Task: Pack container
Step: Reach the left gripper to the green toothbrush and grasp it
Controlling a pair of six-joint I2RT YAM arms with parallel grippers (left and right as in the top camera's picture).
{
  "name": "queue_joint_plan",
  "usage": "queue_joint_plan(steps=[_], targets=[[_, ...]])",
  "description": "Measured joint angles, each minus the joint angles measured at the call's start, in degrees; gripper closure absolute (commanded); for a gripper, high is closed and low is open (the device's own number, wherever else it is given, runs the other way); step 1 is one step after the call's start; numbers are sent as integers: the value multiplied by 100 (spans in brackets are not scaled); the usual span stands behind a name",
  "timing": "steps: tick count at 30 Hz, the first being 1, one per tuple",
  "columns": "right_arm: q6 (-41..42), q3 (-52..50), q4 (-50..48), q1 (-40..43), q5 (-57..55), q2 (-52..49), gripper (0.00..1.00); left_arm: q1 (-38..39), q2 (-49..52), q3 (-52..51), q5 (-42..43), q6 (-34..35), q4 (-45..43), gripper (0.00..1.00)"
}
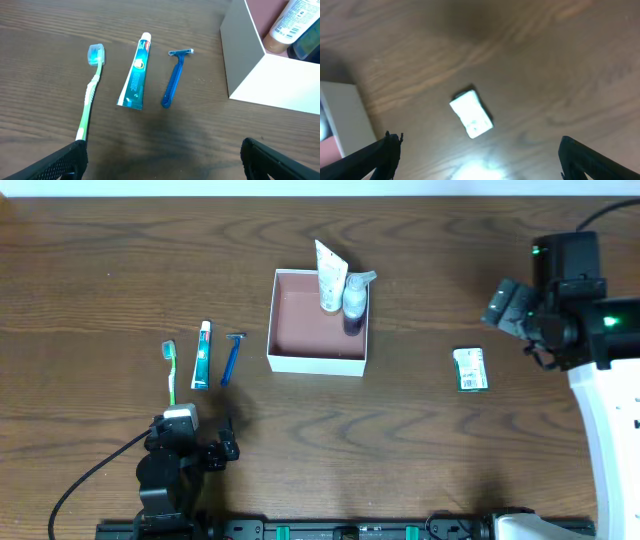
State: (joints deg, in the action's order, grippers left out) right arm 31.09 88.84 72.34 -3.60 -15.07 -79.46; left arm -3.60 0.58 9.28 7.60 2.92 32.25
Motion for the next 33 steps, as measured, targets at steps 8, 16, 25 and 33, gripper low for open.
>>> queue_joint_plan(steps=[8, 16, 25, 33], targets=[[39, 0, 201, 177, 52, 0, 1, 0, 0, 0, 0, 120, 9, 2], [50, 0, 201, 177, 74, 0, 1, 0, 186, 168, 17, 507, 321, 2], [57, -13, 203, 177, 96, 0, 1, 0, 3473, 2662, 15, 468, 999, 2], [57, -17, 201, 177, 116, 0, 1, -11, 6548, 5174, -63, -107, 1775, 2]])
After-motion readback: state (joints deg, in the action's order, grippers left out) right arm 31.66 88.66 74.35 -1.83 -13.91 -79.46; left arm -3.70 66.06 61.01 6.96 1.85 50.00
